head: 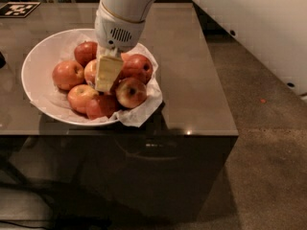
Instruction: Pick apple from white bowl
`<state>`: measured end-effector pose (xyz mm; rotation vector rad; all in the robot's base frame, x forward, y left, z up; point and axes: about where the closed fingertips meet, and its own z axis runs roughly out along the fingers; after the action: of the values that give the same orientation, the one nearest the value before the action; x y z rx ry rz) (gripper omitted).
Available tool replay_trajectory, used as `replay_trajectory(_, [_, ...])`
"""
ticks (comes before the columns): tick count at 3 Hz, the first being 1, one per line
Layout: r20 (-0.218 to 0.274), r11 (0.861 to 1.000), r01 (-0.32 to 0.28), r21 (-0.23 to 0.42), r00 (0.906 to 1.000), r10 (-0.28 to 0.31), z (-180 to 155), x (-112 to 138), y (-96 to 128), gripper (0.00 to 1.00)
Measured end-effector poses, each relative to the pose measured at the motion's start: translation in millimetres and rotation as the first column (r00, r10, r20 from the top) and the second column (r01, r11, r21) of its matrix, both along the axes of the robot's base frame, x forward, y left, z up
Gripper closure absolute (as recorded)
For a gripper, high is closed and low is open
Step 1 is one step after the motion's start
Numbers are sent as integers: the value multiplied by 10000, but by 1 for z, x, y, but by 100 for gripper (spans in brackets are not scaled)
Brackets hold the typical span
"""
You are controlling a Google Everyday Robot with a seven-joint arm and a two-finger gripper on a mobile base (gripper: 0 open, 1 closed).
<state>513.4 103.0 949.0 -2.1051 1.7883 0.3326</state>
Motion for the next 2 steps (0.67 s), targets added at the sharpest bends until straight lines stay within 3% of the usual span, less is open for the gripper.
replay_trajectory(1, [381,9999,123,75,9992,-126,14,-7,-3,100])
replay_trajectory(2, [118,9969,442,653,9989,-451,24,-5,-8,100])
